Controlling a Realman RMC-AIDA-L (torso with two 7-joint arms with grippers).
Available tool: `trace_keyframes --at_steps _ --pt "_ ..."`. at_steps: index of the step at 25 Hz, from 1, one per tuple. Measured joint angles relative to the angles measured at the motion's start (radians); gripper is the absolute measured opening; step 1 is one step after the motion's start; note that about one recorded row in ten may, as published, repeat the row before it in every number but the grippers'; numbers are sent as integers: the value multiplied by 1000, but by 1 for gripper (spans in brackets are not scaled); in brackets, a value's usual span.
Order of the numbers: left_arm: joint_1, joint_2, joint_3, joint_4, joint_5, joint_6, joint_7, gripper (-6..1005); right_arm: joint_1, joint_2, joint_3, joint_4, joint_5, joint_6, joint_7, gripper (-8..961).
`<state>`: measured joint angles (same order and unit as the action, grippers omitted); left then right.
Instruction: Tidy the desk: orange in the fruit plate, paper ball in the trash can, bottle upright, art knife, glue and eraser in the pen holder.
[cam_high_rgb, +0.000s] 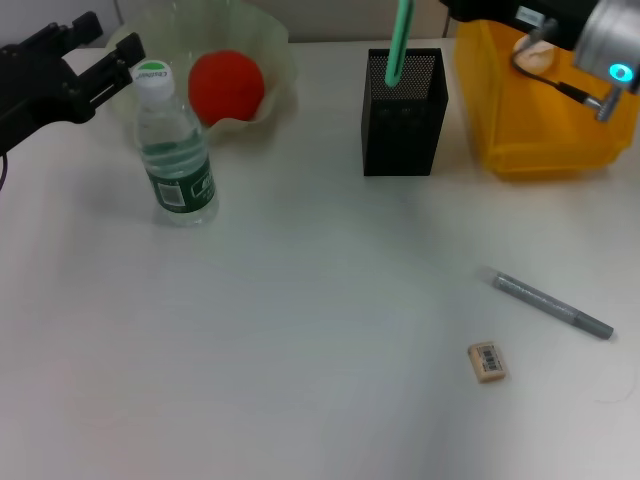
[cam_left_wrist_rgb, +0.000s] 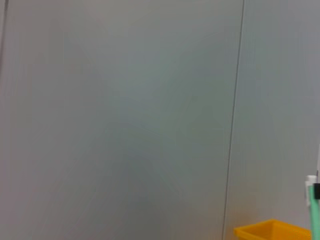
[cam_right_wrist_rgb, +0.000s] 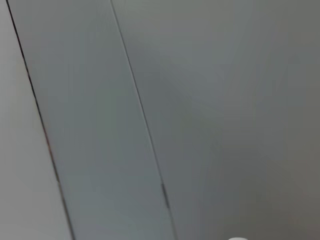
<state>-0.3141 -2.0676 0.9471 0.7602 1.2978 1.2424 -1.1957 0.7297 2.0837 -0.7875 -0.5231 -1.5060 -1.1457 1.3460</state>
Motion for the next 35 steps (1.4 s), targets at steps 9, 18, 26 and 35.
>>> trace_keyframes --at_steps 9,18,26,35 --pt "-13 -1 -20 -22 0 -11 4 607 74 4 -51 61 15 172 -140 281" --pt "-34 1 -21 -34 0 -20 4 606 66 1 -95 77 14 190 -152 302" --pt "-54 1 -21 -35 0 -27 -5 606 11 0 -97 45 16 135 -140 321" --pt "-84 1 -20 -35 3 -29 -3 607 -136 -17 -198 -277 -119 -113 248 455"
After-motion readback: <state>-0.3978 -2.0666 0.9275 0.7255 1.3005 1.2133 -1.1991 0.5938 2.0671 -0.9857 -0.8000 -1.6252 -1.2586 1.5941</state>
